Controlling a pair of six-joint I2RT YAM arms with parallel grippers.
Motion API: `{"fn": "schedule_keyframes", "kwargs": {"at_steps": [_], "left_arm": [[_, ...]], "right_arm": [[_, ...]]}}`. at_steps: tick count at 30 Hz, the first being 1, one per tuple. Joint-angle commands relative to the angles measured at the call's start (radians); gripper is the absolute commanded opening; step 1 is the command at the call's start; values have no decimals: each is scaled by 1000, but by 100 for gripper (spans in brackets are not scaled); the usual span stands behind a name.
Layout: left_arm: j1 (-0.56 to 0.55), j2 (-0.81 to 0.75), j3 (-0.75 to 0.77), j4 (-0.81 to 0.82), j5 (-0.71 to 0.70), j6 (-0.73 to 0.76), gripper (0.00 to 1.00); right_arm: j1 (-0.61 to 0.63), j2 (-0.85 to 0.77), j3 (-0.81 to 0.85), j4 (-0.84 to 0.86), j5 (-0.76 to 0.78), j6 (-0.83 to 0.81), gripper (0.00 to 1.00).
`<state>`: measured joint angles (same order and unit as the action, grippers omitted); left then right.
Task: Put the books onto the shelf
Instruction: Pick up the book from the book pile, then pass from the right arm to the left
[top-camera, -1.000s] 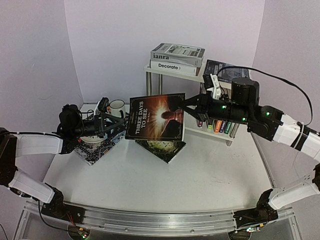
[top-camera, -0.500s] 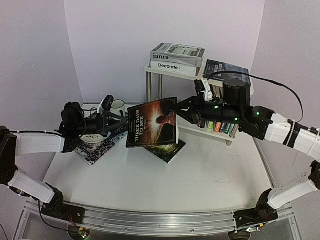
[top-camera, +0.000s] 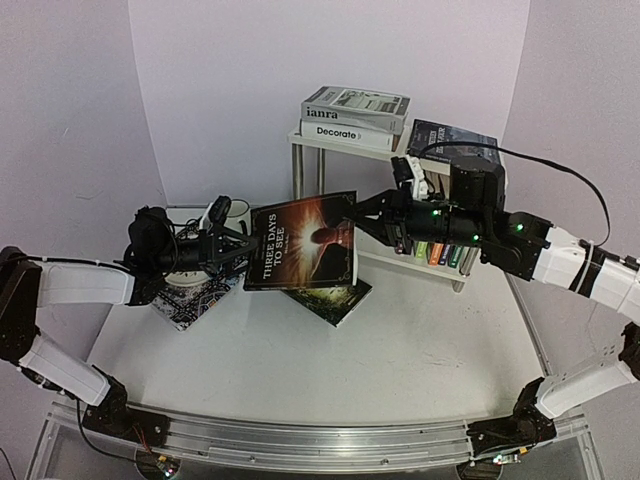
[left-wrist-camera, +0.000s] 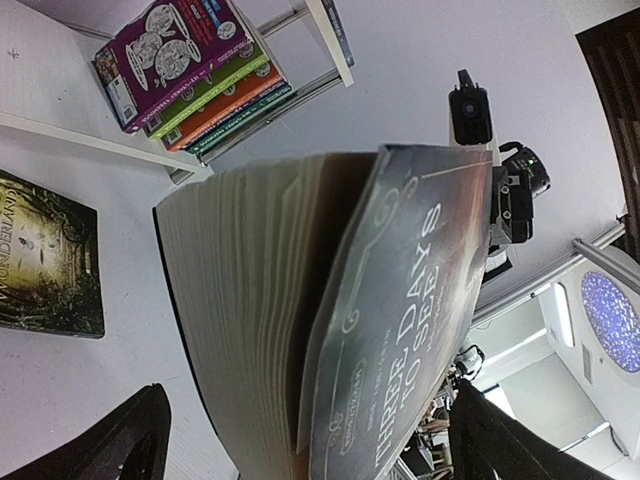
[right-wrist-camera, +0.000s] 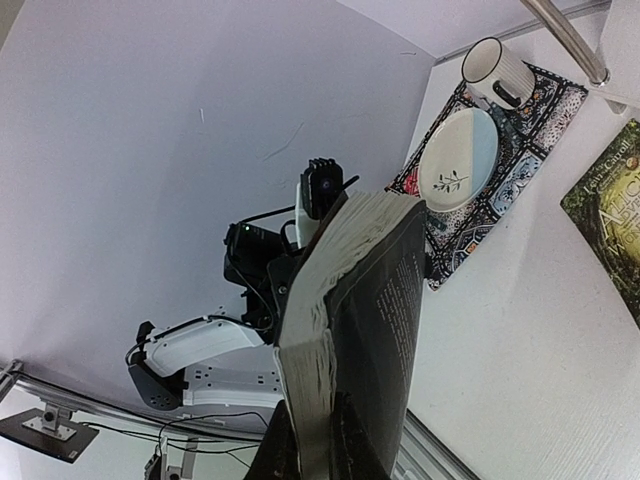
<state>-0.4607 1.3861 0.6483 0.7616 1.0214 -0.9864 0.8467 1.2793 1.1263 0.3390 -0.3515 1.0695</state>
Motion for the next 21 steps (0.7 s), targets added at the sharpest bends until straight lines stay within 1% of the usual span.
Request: {"fn": "schedule_keyframes", "kwargs": {"at_steps": [1,4,6,12,16,18,19,20,21], "left_arm": [[-38,25,45,50,41,-45,95],[-58,32,47,49,51,-53,92],[-59,27,40,49,49,-60,86],[-60,-13,40,51,43,-82,57],[-59,-43,32,51,32,-87,36],[-59,-48,26,51,27,-87,28],[-59,-47,23,51,26,-88,22],[-58,-47,20,51,25,-89,15],[-58,-47,17,51,25,-90,8]], "right_arm": [[1,-36,14,175,-15,4,0],[0,-32,12,186,-13,-1,0],[1,-33,8,190,-13,-2,0],[0,-41,-31,185,10,-2,0],[0,-66,-47,116,60,-26,1],[0,-82,-51,70,85,-50,5],[-1,-90,-52,46,96,-64,11],[0,-98,-52,21,107,-79,17],[0,-104,-50,-3,117,-100,29]]}}
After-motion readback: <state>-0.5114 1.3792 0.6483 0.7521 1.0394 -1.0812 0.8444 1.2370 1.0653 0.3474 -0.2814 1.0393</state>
